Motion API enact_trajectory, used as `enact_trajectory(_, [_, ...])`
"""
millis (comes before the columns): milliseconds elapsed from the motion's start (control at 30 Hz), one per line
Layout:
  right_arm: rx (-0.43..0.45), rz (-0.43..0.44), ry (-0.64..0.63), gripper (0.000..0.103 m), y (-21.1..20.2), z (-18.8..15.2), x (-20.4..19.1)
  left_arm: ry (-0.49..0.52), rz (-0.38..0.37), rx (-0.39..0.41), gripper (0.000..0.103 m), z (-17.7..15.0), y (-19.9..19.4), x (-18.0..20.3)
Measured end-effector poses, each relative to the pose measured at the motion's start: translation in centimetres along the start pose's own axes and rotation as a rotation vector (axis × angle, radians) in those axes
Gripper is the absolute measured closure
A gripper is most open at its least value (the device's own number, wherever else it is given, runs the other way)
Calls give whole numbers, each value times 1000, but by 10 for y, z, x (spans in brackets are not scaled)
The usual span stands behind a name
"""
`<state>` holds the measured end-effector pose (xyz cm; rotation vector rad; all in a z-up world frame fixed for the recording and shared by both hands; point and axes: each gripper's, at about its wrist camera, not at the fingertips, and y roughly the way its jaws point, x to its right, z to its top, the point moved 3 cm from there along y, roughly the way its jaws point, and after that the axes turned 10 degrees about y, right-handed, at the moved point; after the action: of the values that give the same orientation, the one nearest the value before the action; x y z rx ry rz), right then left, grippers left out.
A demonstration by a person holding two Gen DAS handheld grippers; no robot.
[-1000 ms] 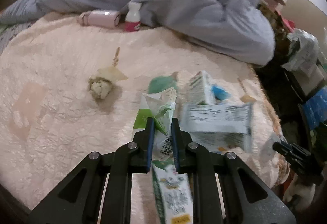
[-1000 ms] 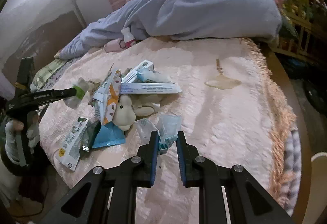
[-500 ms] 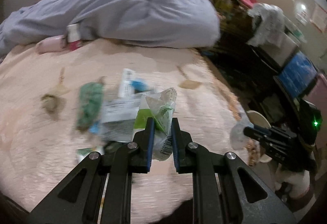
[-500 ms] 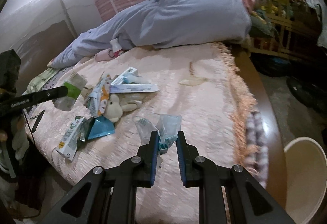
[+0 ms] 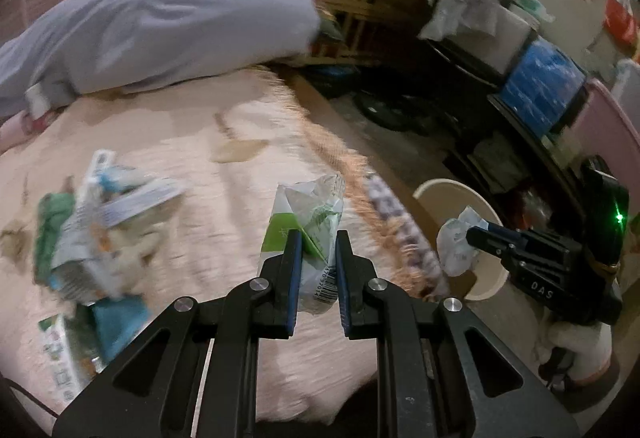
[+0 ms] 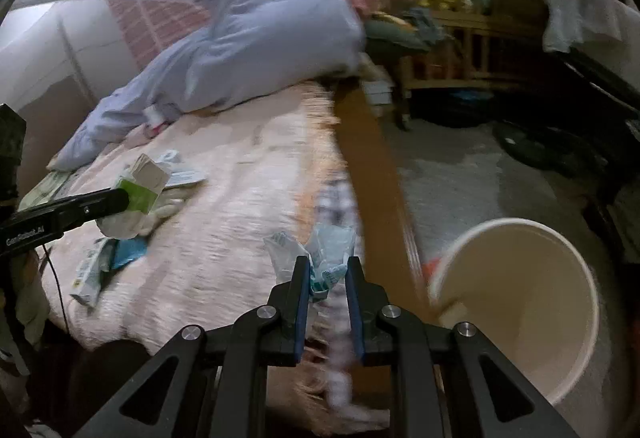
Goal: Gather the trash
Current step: 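Carry both items over the cream bucket and open both grippers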
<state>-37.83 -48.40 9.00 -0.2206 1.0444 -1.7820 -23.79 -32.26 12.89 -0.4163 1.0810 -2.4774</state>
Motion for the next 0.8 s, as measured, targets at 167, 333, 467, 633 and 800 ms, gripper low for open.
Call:
enact_trajectory(167, [13,-63,44,86,-11,-3,39,66,-62,-17,89,15,26,40])
enact_trajectory(333, [22,-118,105,86,-20,-8,80,121,-132,-32,89,30,51,78])
enact_trajectory(467, [27,-159,163,86,-26,-13,111,135,-197,-48,89,40,68,102])
enact_trajectory(633, [25,-204,213,86,-28,-19,140,147,-275,-65,89,49,86,128])
enact_trajectory(800, [22,-235,252,86,-27,-23,161,155,-330,-76,88,55,102,151])
